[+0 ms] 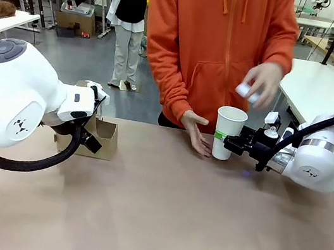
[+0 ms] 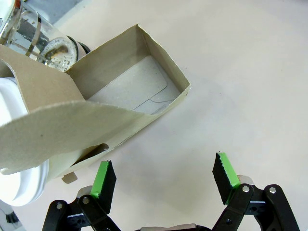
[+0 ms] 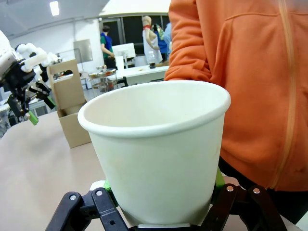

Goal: Pour a drink into a cup and package it in a carrier.
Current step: When a person places the Paper Cup Lid on the 600 ml Paper Cup , lift the 600 ml Paper Cup.

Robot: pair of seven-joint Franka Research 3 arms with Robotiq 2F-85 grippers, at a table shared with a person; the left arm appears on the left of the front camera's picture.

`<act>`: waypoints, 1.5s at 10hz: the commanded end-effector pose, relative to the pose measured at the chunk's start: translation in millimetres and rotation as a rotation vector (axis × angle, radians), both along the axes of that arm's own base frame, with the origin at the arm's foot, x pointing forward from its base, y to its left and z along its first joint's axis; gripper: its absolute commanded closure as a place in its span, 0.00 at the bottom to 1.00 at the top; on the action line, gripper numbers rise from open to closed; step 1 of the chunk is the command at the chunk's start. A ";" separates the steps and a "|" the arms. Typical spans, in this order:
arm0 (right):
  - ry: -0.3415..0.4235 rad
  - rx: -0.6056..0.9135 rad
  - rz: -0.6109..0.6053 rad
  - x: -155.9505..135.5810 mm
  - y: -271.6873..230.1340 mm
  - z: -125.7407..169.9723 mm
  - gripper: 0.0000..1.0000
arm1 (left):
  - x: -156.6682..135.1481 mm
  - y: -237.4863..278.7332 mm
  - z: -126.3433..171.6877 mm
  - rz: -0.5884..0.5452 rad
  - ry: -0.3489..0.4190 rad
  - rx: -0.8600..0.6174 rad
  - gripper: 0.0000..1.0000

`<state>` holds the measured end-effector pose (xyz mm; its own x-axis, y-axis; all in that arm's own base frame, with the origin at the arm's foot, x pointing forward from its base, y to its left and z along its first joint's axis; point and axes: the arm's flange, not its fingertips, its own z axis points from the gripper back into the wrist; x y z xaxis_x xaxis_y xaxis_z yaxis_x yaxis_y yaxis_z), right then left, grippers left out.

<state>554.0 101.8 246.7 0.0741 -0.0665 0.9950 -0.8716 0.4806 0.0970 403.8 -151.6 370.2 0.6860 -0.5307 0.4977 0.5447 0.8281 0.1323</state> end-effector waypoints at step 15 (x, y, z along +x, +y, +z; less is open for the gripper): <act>-0.007 0.004 0.001 -0.9 2.1 4.4 0.20 | -0.1 0.2 0.3 0.000 0.000 -0.002 0.00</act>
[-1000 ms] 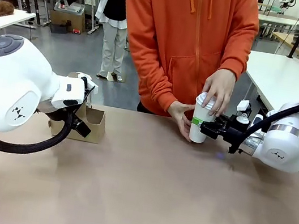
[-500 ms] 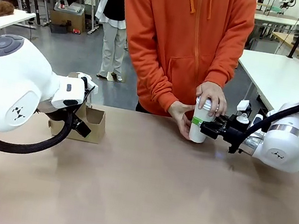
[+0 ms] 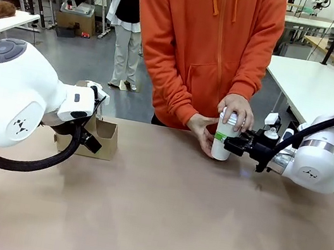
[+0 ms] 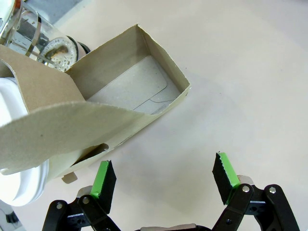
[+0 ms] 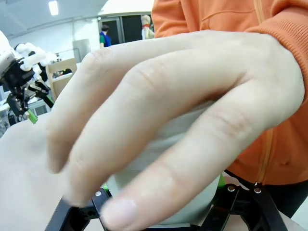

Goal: Pour a drink into a cup and package it in a carrier.
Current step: When a person places the Paper Cup Lid on the 600 ml Paper Cup , lift the 600 ml Paper Cup.

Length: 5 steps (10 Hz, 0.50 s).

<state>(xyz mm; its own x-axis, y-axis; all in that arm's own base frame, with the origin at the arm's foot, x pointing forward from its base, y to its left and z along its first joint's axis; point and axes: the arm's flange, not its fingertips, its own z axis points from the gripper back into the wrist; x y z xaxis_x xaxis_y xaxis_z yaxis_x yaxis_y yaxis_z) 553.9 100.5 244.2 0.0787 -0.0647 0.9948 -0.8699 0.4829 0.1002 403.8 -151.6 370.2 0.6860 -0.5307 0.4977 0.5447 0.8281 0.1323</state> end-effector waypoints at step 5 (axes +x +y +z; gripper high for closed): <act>-0.011 0.006 0.003 -0.7 3.4 6.9 0.20 | -0.1 0.2 0.3 0.000 0.000 -0.002 0.00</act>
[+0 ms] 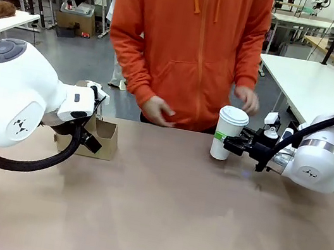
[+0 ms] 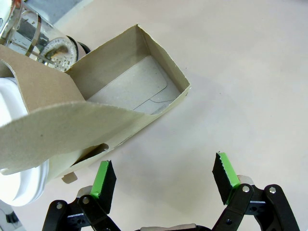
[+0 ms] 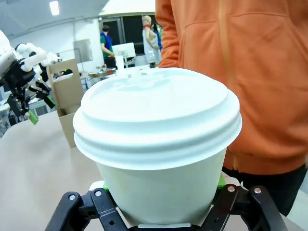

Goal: Pour a drink into a cup and package it in a carrier.
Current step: When a person places the Paper Cup Lid on the 600 ml Paper Cup , lift the 600 ml Paper Cup.

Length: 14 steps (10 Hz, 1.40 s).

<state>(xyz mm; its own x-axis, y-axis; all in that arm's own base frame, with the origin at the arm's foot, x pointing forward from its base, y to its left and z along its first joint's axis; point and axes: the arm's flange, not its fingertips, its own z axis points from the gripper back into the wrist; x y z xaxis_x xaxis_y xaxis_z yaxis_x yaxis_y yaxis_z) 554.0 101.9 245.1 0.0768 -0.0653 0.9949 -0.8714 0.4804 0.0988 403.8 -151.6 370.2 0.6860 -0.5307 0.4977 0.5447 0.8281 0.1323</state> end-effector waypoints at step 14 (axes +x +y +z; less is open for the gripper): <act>-0.023 -0.078 0.088 -109.9 5.8 264.8 0.20 | -0.1 0.2 0.3 0.000 0.000 -0.002 0.00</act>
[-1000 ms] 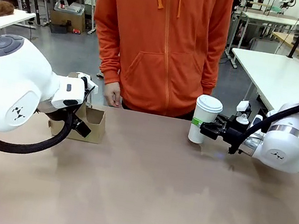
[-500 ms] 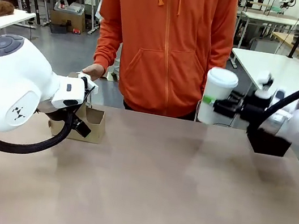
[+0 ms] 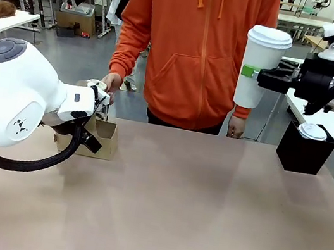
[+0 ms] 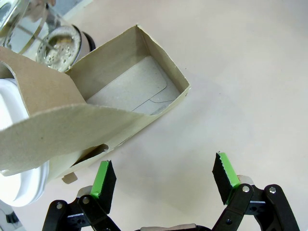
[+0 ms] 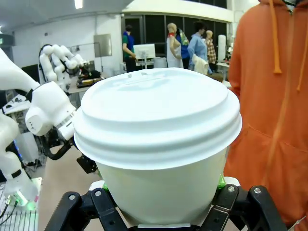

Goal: Pour a drink into a cup and package it in a carrier.
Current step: When a person places the Paper Cup Lid on the 600 ml Paper Cup , lift the 600 ml Paper Cup.

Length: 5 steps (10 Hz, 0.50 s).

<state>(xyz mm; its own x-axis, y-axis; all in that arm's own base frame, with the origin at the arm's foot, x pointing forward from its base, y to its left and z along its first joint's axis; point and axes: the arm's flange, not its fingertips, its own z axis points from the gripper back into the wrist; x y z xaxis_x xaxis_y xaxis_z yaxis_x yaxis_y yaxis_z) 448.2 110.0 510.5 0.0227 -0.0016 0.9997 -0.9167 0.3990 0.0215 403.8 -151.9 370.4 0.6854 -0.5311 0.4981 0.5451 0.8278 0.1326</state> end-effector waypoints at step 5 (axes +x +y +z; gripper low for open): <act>0.008 -0.004 0.003 -3.8 0.8 1.9 0.20 | -0.1 0.5 0.1 0.001 0.000 -0.002 0.00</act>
<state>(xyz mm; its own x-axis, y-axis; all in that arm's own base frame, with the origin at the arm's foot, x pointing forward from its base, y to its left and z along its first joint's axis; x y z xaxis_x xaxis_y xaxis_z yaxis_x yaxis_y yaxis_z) 445.6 109.6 507.9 0.0443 0.0032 0.9990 -0.9166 0.3978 0.0394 403.8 -151.9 370.5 0.6854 -0.5311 0.4981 0.5451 0.8278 0.1326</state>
